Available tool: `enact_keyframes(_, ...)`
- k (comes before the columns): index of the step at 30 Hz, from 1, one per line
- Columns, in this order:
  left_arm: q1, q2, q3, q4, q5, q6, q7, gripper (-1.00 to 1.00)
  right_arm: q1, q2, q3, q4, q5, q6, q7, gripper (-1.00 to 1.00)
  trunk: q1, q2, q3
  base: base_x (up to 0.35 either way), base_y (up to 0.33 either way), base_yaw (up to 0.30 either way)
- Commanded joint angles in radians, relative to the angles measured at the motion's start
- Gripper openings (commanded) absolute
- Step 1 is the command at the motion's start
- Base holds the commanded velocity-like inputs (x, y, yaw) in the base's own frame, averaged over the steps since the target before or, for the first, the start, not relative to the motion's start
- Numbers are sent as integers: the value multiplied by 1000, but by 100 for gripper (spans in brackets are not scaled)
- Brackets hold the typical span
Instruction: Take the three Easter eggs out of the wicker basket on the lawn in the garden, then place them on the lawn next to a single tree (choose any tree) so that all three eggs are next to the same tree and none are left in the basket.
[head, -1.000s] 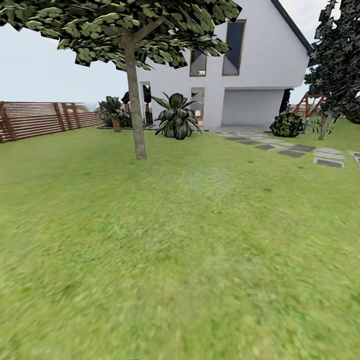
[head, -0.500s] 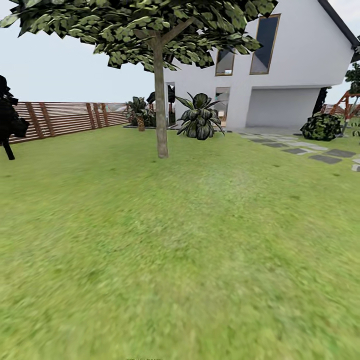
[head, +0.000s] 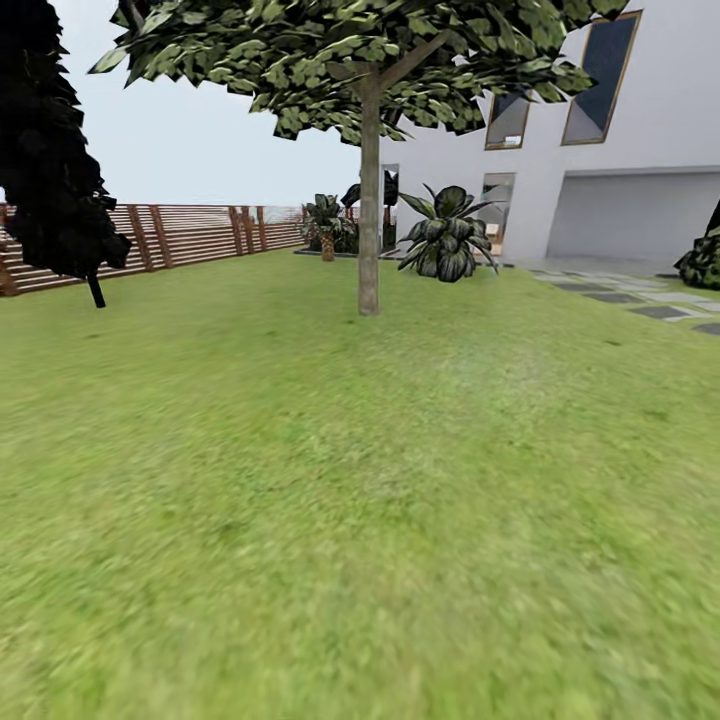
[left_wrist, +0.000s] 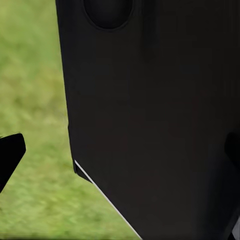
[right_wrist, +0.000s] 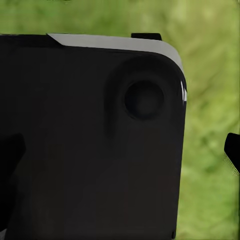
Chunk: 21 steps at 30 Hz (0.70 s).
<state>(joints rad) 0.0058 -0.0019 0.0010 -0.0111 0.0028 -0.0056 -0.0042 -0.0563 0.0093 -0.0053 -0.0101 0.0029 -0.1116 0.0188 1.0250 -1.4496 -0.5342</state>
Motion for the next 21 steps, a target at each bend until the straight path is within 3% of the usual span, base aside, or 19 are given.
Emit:
enact_keyframes(1, 0, 0, 0, -1, 0, -1, 0, 100, 0, 0, -1, 1, 0, -3, 2, 100, 0, 0, -1, 0, 0, 295)
enact_keyframes(21, 0, -1, 0, -1, 0, -1, 0, 100, 0, 0, -1, 1, 0, -3, 1, 100, 0, 0, -1, 0, 0, 295)
